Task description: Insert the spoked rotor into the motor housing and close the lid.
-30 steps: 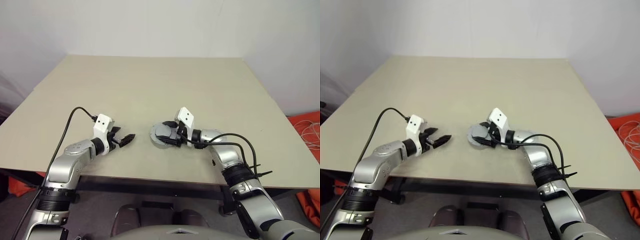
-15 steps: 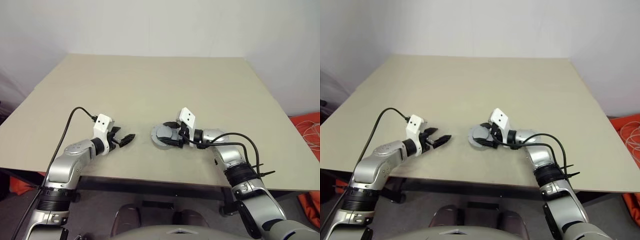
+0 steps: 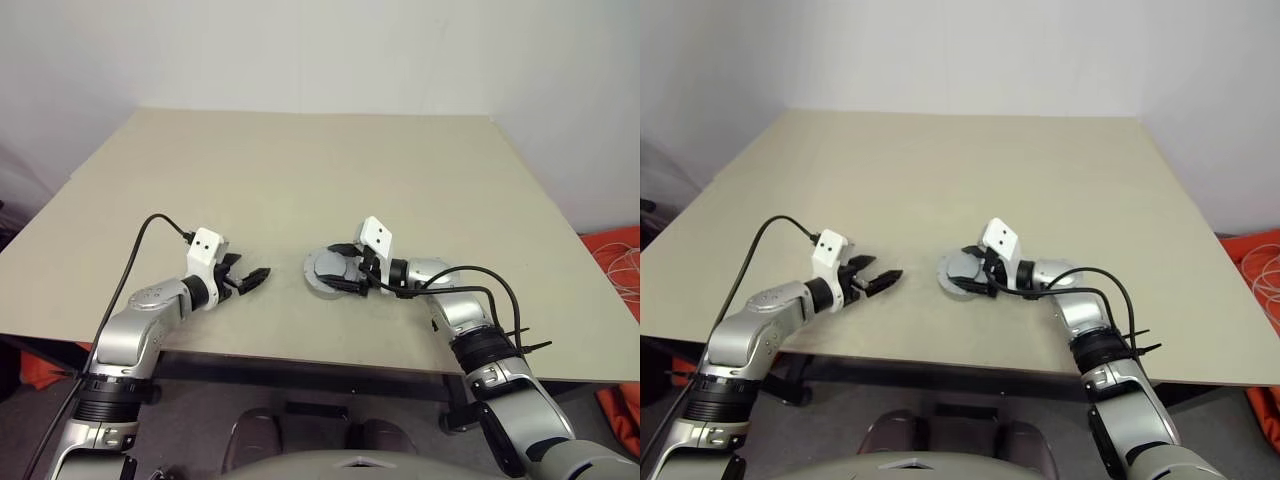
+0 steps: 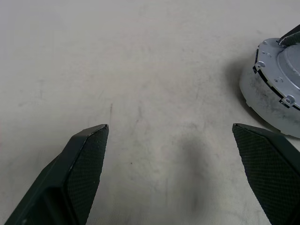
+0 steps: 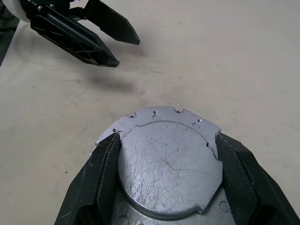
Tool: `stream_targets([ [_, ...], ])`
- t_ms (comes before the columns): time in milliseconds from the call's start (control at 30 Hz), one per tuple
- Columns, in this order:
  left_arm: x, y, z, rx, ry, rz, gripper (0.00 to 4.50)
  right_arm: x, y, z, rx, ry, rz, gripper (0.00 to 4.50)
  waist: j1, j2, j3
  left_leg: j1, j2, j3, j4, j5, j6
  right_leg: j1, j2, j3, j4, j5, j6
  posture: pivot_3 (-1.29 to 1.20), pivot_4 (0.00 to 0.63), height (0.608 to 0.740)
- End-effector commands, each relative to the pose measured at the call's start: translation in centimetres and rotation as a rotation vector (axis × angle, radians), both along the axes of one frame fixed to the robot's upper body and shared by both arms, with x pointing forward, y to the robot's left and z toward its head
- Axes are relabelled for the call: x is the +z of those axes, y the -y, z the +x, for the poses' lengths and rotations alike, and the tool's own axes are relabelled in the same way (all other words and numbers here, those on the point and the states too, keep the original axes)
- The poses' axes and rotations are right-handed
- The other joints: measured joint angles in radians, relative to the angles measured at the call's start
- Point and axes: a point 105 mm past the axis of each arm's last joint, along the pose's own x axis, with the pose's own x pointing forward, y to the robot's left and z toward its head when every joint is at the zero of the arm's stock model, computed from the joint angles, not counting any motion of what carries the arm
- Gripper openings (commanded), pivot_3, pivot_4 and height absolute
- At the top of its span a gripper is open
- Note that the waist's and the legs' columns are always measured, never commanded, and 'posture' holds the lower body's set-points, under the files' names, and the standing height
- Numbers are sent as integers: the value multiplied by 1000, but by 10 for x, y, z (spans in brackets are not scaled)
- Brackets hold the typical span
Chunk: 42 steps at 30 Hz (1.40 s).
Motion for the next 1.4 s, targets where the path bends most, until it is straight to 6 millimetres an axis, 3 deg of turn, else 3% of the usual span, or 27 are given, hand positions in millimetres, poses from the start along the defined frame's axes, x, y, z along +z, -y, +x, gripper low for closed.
stream_targets([
  [33,17,-1,5,-2,69,-2,4500,-19,21,1,-44,-46,-94,3118,0,0,0,0,0,0,0,0,0,0,0,0,0,0,0,0,0,740],
  [433,46,31,15,-22,100,-175,4500,-27,19,-2,-38,-62,-120,3118,0,-1,-1,3,-1,0,0,0,0,3,0,0,0,-2,4,0,0,740],
  [633,44,52,16,-77,30,-213,4500,-27,18,-1,-40,-58,-123,3118,-1,-1,-1,3,0,0,0,0,0,3,0,0,0,-3,4,0,0,740],
  [733,52,67,14,-135,13,-277,4500,-27,17,-2,-39,-55,-122,3118,-1,-1,-1,3,-1,0,0,0,0,3,0,0,0,-3,4,0,0,740],
  [767,56,71,13,-154,5,-310,4056,-27,17,-2,-40,-53,-122,3118,-1,-1,-1,3,-1,0,0,0,0,3,0,0,0,-3,5,0,0,740],
  [833,59,78,13,-183,-10,-337,3583,-26,16,-2,-41,-50,-121,3118,-1,-1,-1,3,-1,0,0,0,0,3,0,0,0,-3,5,0,0,740],
  [1133,51,102,22,-237,-114,-322,554,-25,16,-1,-51,-39,-119,3118,-2,-1,-1,2,0,0,0,0,0,2,0,0,0,-3,5,0,0,740],
  [1400,30,104,12,-255,-277,-261,554,-24,15,-2,-61,-35,-116,3118,-2,-1,-1,2,0,0,0,0,0,2,0,0,-1,-3,5,0,0,740],
])
